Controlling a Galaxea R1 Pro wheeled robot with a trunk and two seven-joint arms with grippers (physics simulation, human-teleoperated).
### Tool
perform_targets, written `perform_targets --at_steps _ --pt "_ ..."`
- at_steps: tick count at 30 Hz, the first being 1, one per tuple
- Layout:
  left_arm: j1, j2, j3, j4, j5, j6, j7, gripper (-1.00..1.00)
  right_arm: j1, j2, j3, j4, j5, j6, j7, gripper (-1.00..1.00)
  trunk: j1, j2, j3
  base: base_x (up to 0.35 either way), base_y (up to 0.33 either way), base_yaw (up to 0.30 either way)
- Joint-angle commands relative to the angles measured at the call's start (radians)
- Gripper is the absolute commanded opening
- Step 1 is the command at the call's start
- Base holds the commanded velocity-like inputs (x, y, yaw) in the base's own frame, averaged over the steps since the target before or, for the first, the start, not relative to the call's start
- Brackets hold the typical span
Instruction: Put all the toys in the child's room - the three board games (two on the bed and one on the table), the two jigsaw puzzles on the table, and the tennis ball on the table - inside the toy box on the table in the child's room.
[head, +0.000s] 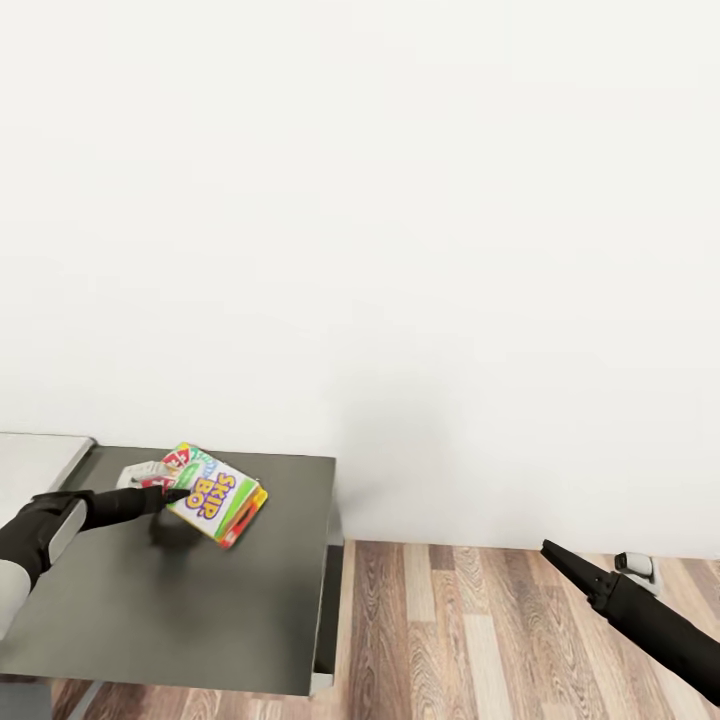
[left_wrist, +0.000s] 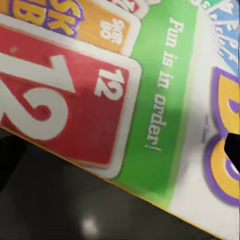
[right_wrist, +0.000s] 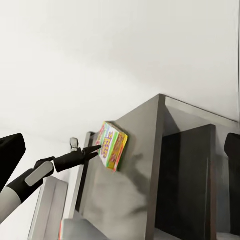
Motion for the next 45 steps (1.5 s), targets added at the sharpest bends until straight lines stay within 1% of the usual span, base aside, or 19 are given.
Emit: perform_targets --at_steps 1,7,13,23,30,37,39,45 --pt "-0.001 0.000 0.007 -0.004 0.029 0.010 -0.002 1.00 -0.001 0.000 -0.001 0.000 -0.001 0.005 0.002 1.00 0.000 -0.001 -0.001 0.000 -0.169 0.000" --pt "-0.001 -0.001 0.006 -0.004 0.029 0.008 -0.002 1.00 -0.001 -0.001 -0.001 0.000 -0.001 0.005 0.002 1.00 0.000 -0.001 -0.001 0.000 -0.233 0.000" --pt "-0.001 0.000 0.006 -0.004 0.028 -0.004 -0.002 1.00 -0.001 -0.002 -0.001 0.000 -0.001 0.005 0.002 1.00 0.000 -0.001 -0.001 0.000 -0.060 0.000" --pt "-0.001 0.002 0.005 -0.004 0.027 -0.007 -0.003 1.00 -0.001 -0.002 -0.001 0.000 -0.001 0.005 0.002 1.00 0.000 -0.001 -0.001 0.049 0.045 0.000" --pt "-0.001 0.012 0.003 -0.004 0.027 -0.007 -0.004 1.00 -0.001 -0.004 -0.001 0.001 -0.001 0.005 0.002 1.00 0.000 -0.001 -0.001 0.006 0.011 0.000" --pt "-0.001 0.017 0.003 -0.009 0.028 -0.007 -0.004 1.00 -0.001 -0.003 -0.001 0.002 -0.001 0.005 0.002 1.00 0.000 -0.001 -0.001 -0.041 0.090 0.000" --pt "-0.001 0.018 0.002 -0.009 0.027 -0.007 -0.013 1.00 -0.001 -0.003 -0.001 0.002 -0.001 0.005 0.002 1.00 0.000 -0.001 -0.001 -0.012 0.025 0.000" --pt "-0.001 0.019 0.003 -0.010 0.026 -0.022 -0.072 1.00 -0.001 -0.003 -0.002 0.002 -0.001 0.005 0.002 1.00 0.000 -0.001 -0.001 -0.043 0.007 0.000"
